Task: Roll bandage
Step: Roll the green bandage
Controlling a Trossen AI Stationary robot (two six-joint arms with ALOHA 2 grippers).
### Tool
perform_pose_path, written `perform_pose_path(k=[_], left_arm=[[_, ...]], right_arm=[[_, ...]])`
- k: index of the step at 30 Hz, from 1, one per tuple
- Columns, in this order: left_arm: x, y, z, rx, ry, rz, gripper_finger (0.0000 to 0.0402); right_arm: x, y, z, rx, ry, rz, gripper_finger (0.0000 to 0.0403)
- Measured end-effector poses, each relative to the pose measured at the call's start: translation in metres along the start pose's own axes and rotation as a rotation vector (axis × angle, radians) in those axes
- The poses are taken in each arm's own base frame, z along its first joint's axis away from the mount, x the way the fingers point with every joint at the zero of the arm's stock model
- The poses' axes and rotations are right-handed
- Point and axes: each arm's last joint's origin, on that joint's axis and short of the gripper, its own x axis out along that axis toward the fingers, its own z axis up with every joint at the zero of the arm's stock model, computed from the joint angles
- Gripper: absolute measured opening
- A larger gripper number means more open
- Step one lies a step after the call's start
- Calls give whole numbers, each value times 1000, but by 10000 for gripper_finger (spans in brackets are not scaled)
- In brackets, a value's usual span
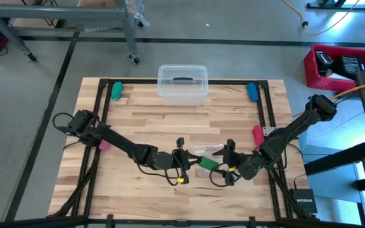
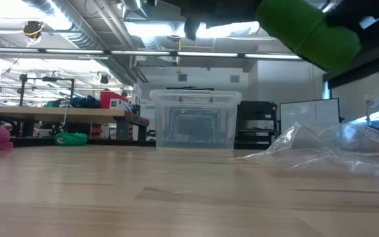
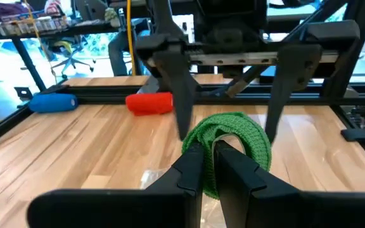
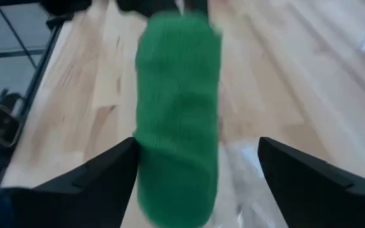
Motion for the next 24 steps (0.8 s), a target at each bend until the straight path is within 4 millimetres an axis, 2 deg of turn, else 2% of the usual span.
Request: perform_pose_path(k=[5,8,13,17,20,24], left_arm=[[0,0,0,0,5,-1,27],[0,0,0,-1,3,-6,27],[0,0,-1,-18,12,-6,27],[0,0,-2,-56,17,-12,29],[-2,2,1,-56,32,-12,46],[-15,9,17,-49,84,-6,93]], right_arm=[[11,8,2,-75,-48,23,302],[21,5,3,-102,-59,-4,277],[33,-2,3,-96,-15,15,216],[36,-1,1,-104,6,42,161],[35,-1,0,-134,18,43,135],[32,-2,1,-139,29,57,128]])
